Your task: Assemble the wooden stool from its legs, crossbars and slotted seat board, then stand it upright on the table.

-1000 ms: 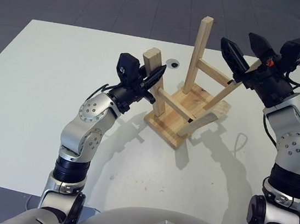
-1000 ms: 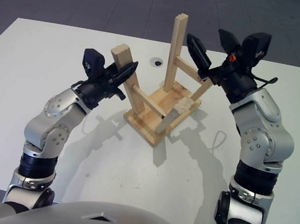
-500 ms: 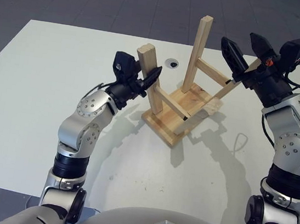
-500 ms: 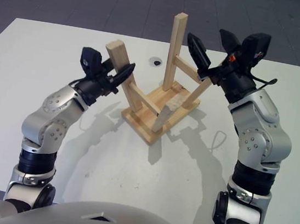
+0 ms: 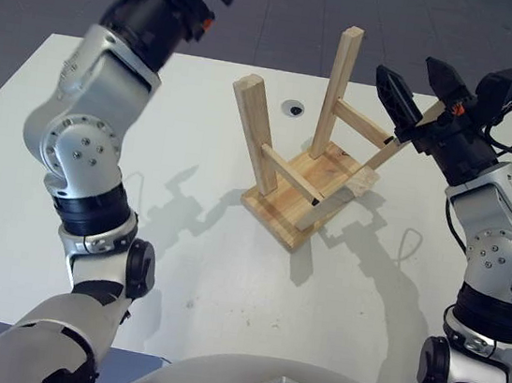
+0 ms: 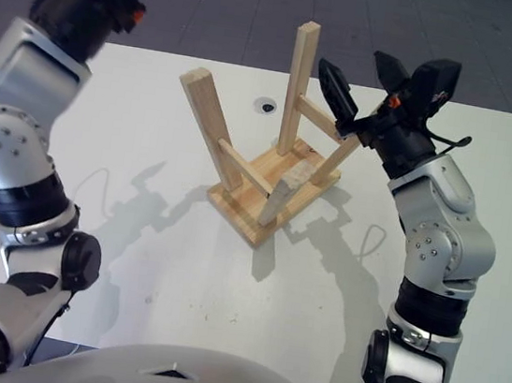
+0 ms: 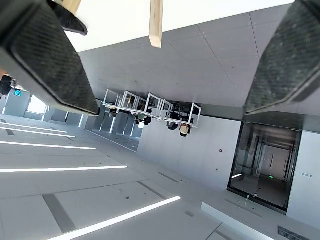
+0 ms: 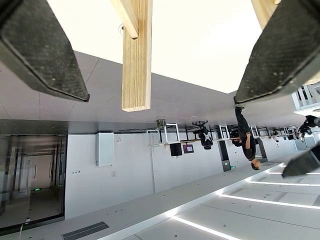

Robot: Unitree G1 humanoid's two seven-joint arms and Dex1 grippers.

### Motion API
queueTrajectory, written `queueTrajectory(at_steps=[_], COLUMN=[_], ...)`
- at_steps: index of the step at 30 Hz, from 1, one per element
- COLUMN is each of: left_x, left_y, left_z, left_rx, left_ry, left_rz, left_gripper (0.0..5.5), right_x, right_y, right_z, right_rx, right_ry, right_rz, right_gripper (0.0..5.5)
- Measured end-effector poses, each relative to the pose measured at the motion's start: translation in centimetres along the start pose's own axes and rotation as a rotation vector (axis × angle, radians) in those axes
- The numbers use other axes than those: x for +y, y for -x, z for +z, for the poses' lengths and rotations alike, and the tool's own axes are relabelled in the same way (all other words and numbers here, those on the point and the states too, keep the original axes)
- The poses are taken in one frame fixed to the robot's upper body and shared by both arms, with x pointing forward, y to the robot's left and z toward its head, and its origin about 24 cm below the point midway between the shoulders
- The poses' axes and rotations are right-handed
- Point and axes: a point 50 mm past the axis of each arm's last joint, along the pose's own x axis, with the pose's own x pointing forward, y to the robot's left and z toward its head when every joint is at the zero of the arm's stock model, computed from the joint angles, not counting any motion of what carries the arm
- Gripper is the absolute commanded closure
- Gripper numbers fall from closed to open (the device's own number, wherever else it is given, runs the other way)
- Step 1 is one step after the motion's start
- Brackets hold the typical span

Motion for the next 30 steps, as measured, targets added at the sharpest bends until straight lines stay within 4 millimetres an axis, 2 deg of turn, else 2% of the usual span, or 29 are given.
queueTrajectory(at_steps=[2,6,10,11,14,19,30], left_x=[0.1,0.7,1.3,1.3,1.6,-0.3,-0.2], left_y=[-0.8,-2.2,-2.5,-2.1,1.0,2.2,2.2], left_z=[0.2,-0.9,-2.5,-3.8,-10.9,-11.6,-11.1], left_rx=[-0.004,0.034,0.089,0.13,0.364,0.347,0.325], left_ry=[0.008,0.022,0.007,0.01,0.084,0.079,0.098], left_rz=[-0.009,-0.018,-0.022,-0.029,0.003,-0.063,-0.01], left_gripper=[0.11,0.11,0.11,0.11,0.11,0.11,0.11], right_x=[0.1,0.2,0.4,0.5,0.6,0.9,1.0], right_y=[0.0,-0.1,-0.1,0.0,0.3,0.4,0.6], right_z=[0.0,-0.1,-0.2,-0.3,-1.4,-1.7,-2.0], right_rx=[-0.003,-0.006,-0.004,0.003,0.042,0.056,0.064], right_ry=[-0.002,-0.007,-0.006,-0.007,-0.032,-0.032,-0.039], right_rz=[0.0,0.0,0.005,0.008,0.002,-0.003,-0.014], right_gripper=[0.1,0.1,0.1,0.1,0.1,0.1,0.1])
